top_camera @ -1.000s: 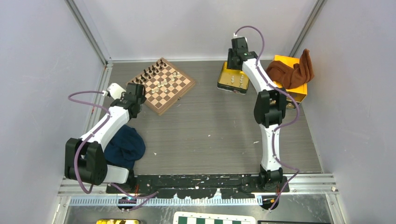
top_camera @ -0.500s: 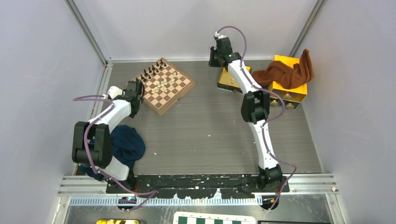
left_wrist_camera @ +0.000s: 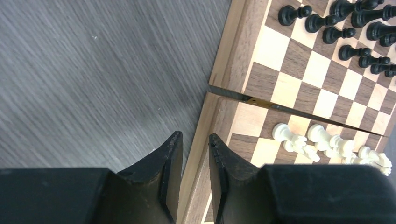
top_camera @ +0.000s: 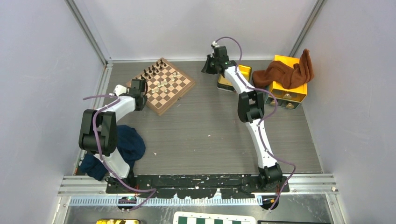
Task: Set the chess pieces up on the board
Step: Move the chessboard to the center of the board.
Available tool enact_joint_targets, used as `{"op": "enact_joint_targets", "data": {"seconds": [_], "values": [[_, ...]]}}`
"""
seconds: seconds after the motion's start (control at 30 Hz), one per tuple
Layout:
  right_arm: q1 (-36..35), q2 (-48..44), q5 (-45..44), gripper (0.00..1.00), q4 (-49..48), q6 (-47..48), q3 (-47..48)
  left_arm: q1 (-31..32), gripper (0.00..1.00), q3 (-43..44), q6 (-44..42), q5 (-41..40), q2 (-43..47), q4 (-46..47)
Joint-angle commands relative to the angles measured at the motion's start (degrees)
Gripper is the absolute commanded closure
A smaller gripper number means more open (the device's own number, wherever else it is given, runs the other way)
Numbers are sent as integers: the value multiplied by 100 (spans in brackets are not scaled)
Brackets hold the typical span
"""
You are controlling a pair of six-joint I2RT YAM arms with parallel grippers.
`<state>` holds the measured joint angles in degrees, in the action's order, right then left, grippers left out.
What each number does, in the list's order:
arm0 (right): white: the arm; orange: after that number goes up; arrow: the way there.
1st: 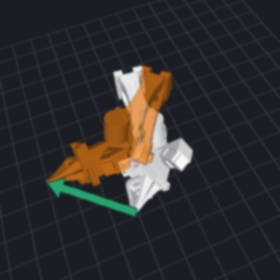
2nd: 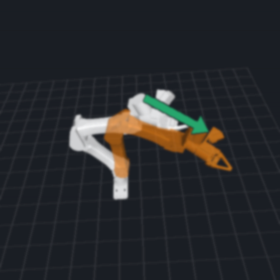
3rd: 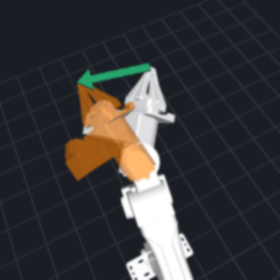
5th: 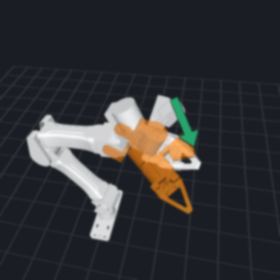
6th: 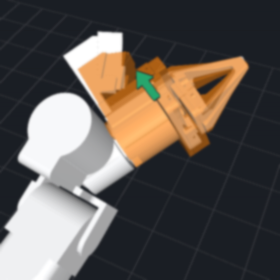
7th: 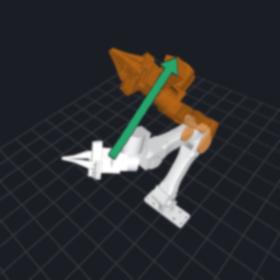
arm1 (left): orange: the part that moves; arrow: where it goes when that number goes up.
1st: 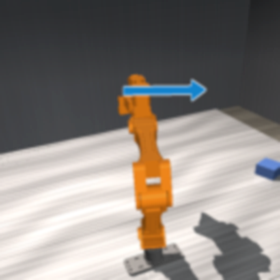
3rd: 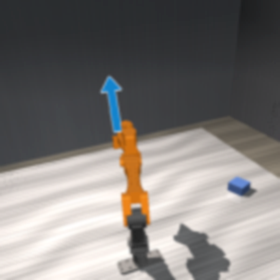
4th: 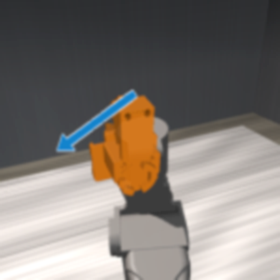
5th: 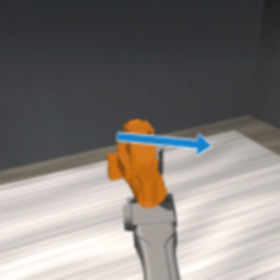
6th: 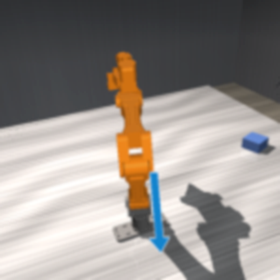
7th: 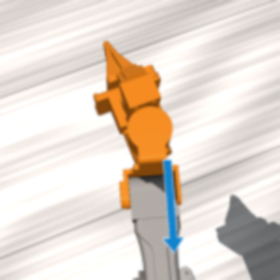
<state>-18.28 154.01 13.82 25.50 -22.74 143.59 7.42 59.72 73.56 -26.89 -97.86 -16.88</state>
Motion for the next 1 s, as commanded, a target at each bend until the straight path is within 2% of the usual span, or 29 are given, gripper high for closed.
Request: {"op": "enact_joint_targets", "data": {"seconds": [0.0,0.37,0.97], "values": [[-110,156,463,96,-633,-500,443,-27,72,199,130,38,-88,389],[-264,593,664,99,-963,-1007,790,-30,73,147,194,142,-233,589],[-410,638,683,99,-867,-907,689,-30,78,-260,274,-282,250,435]]}}
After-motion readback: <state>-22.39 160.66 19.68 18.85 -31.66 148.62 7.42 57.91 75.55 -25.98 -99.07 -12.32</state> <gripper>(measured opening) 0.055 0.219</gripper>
